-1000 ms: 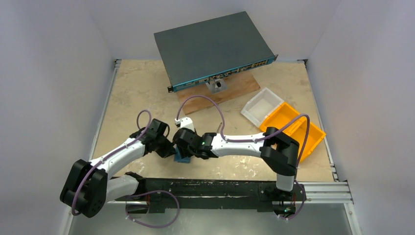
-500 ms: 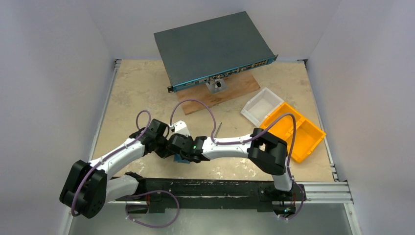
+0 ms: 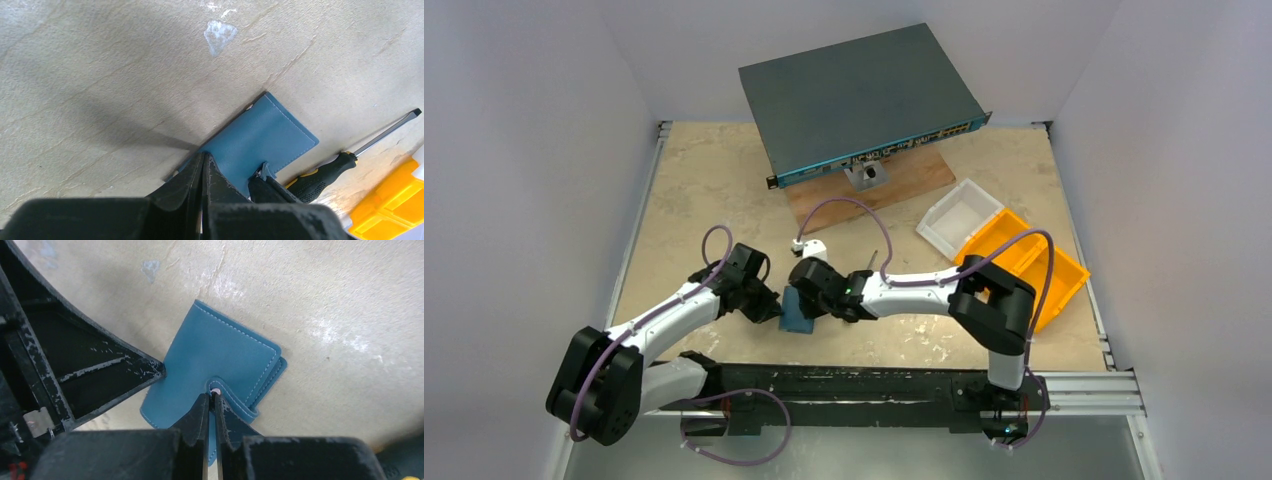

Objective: Take the credit cards out of the card holder
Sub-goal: Open the card holder at the center of the board.

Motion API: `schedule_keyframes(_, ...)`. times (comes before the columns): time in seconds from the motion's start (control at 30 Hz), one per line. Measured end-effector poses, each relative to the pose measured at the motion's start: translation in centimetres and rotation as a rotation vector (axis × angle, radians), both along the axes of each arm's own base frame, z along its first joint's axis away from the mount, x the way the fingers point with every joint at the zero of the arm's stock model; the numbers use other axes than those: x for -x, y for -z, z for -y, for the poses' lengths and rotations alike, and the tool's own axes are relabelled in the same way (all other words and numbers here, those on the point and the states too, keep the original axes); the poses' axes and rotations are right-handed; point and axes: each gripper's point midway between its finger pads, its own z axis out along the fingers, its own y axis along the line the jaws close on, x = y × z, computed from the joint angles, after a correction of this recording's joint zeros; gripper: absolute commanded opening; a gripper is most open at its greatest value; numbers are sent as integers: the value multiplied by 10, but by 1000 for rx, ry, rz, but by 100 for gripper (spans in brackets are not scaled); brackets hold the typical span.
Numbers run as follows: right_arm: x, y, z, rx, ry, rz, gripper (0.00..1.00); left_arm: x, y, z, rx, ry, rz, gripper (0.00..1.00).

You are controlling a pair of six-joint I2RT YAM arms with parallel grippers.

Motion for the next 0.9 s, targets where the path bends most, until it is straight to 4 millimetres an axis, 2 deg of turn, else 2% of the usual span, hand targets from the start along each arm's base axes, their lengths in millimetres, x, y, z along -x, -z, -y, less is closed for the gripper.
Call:
schedule_keyframes(0.2,-5,2,4,-210,1,-177,0,0,0,0,1,-1,1,0)
schedule_keyframes(0.4,-8,2,6,-348,3,-285,0,0,1,0,1,-1,1,0)
schedule_keyframes(0.6,-12,0,11,-443,21,-365,0,0,1,0,1,-1,2,0)
schedule_keyframes(0.8,-16,-3,14,-464,37,-390,0,0,0,0,2,4,9,0)
schedule_keyframes(0.9,-16,-8,19,-449,53,-380,0,8,-1,-7,-28,39,5,12)
